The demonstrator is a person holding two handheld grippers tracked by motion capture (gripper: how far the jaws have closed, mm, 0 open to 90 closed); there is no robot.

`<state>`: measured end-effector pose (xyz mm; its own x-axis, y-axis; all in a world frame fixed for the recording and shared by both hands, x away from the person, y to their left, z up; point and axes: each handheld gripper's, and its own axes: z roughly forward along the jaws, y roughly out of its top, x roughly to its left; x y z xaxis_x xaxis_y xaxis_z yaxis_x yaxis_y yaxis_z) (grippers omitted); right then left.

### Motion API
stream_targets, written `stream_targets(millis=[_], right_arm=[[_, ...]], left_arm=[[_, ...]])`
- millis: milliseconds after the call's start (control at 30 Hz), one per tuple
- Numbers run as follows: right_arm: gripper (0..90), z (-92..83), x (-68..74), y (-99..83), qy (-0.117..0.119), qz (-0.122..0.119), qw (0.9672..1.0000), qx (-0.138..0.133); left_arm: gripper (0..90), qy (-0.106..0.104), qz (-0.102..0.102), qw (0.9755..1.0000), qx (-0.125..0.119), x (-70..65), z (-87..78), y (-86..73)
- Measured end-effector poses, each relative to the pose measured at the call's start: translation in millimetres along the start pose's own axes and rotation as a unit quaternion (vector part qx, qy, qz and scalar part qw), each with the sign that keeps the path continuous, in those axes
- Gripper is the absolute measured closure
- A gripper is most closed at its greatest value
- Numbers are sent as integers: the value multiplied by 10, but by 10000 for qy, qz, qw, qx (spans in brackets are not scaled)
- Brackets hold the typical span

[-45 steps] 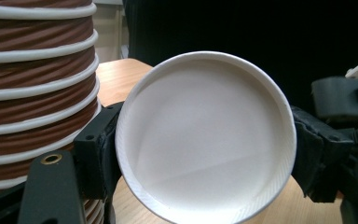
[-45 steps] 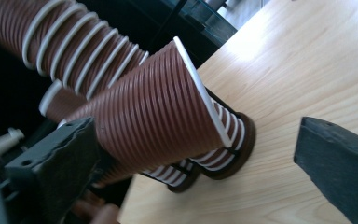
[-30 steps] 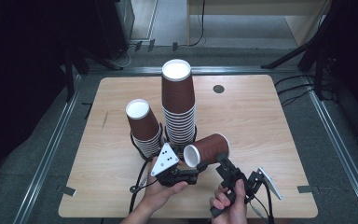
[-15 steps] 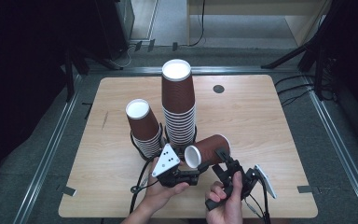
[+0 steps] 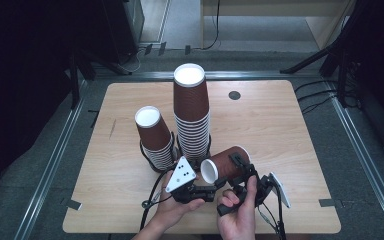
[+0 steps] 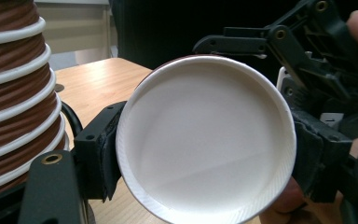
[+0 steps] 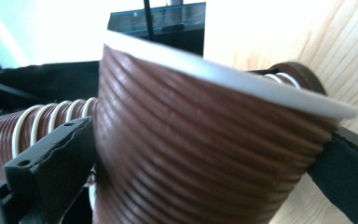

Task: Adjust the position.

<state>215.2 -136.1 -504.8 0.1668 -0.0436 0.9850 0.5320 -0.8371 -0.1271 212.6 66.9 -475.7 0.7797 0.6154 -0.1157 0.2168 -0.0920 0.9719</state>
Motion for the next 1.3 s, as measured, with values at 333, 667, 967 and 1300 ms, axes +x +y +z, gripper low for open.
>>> stream_targets(millis=[333,667,967,1300], right_arm=[[55,26,11,37,135,88,9997,-193],[112,19,22,29,294,-7,9993,-218],[116,-12,94,104,503,-362,9973,-400],[114,-74,238,191,454,-1427,9862,-701]], left_arm=[[231,-52,23,10000,24,-10,-1,-6],[214,-172,-137,9997,79,20,-43,20],[81,-222,-215,9995,1,41,-121,49],[81,-28,-242,9997,-69,92,-280,47]])
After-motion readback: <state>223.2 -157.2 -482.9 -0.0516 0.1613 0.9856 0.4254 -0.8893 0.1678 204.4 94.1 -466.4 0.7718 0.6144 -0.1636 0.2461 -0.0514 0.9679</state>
